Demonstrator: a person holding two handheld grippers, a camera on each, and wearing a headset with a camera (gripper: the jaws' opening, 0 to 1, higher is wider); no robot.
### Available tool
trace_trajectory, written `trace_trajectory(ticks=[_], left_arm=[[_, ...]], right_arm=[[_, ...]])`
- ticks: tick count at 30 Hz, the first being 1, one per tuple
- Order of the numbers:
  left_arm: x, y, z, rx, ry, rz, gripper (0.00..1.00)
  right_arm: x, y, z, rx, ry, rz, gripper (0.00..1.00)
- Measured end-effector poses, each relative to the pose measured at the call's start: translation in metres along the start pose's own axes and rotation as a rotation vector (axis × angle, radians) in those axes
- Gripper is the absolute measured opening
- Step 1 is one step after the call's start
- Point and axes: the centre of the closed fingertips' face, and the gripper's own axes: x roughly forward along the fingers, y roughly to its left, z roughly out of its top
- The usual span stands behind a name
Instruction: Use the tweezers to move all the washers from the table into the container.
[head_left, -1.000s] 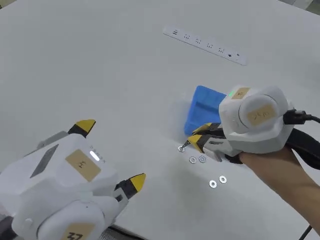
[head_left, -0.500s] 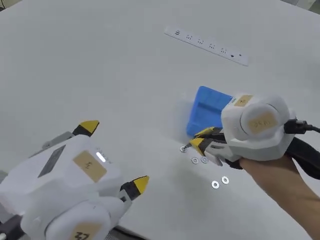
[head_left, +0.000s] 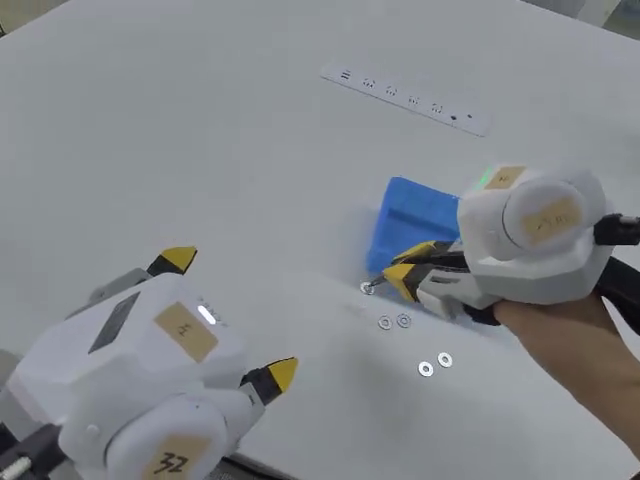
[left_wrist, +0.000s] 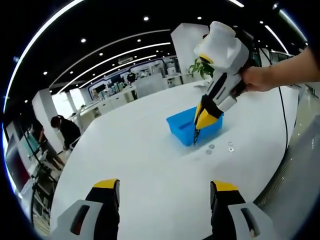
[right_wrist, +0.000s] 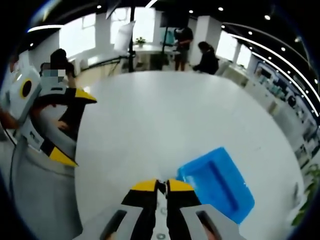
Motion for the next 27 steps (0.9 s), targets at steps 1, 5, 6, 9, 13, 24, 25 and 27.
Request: trace_trajectory(ticks=[1,5,6,9,13,24,25,27], left_arm=[[0.000,0.000,0.000,0.000,0.000,-0.001,0.76],[0.001,-0.003,-0.001,0.013,0.007,-0.010,0.77],[0.001,-0.004,-0.001,0.015,0.007,-0.012,0.77],[0.001,-0.005,-0.001,0.016,0.008,-0.019,0.78],[0.001,-0.010,0.003,-0.017,-0.014,-0.054,0.81],[-0.001,-0.032,0.022,-0.059,-0.124,-0.172,0.91],[-0.001,-0.034,0.023,-0.059,-0.129,-0.179,0.93],[-0.001,-0.036,0.025,-0.066,-0.143,-0.185,0.95]], right_arm=[[-0.003,-0.001,0.002,-0.005,-0.002,-0.008,0.02],[-0.014,-0.012,0.009,-0.042,0.004,-0.046,0.02],[-0.017,-0.013,0.010,-0.048,0.005,-0.054,0.02],[-0.025,-0.024,0.015,-0.047,-0.009,-0.093,0.02],[-0.026,-0.043,0.016,-0.004,-0.022,-0.129,0.02],[0.019,-0.063,-0.005,0.081,0.026,-0.119,0.03],[0.024,-0.064,-0.007,0.091,0.035,-0.114,0.03],[0.030,-0.062,-0.005,0.099,0.037,-0.098,0.03]])
